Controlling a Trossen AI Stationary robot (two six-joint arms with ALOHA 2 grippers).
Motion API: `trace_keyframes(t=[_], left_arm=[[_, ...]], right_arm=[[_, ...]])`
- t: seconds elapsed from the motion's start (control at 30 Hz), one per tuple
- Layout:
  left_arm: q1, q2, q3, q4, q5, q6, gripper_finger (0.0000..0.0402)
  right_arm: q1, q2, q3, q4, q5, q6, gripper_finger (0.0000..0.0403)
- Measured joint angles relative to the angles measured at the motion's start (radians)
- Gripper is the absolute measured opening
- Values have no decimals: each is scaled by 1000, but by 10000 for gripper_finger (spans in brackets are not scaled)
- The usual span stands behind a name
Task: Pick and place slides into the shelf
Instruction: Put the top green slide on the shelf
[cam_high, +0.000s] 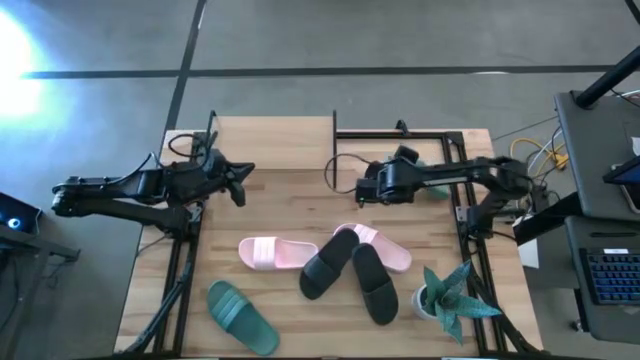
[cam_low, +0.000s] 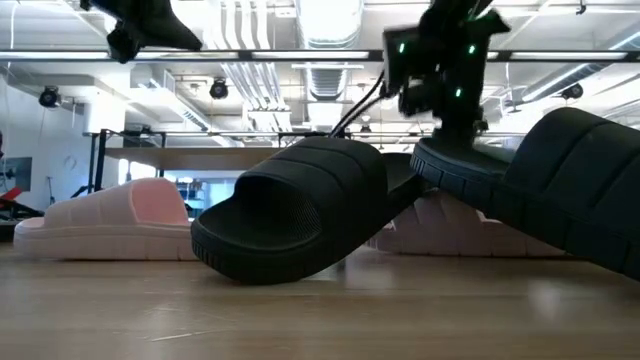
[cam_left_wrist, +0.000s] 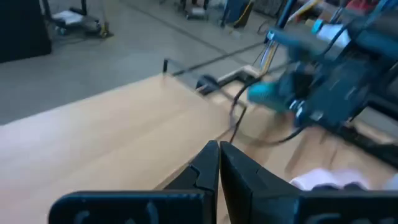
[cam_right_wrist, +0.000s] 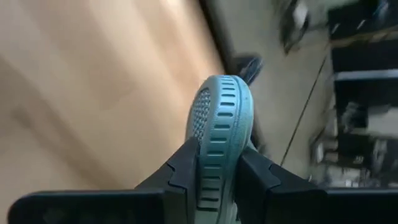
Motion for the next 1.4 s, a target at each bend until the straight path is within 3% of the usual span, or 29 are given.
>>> trace_keyframes(t=[0.3,0.47,0.6,0.7,0.83,1.0,1.17,1.4], left_arm=[[0,-27,12,4,-5,9,0],[0,-16,12,4,-17,10,0],[0,1,12,3,-17,10,0],[0,13,12,3,-17,10,0],[0,25,12,4,-14,9,0],[0,35,12,6,-3,6,0],[0,28,12,7,12,4,0],[0,20,12,7,23,0,0]], right_arm=[[41,0,2,58,-191,87,140],[42,-74,-5,156,-396,104,182],[42,-128,-6,143,-404,167,204],[19,-174,-3,66,-421,304,207],[-93,-227,-41,-56,-662,471,190],[-195,-308,-193,65,-850,467,163],[-237,-403,-318,135,-858,509,157],[-254,-599,-417,198,-803,565,182]])
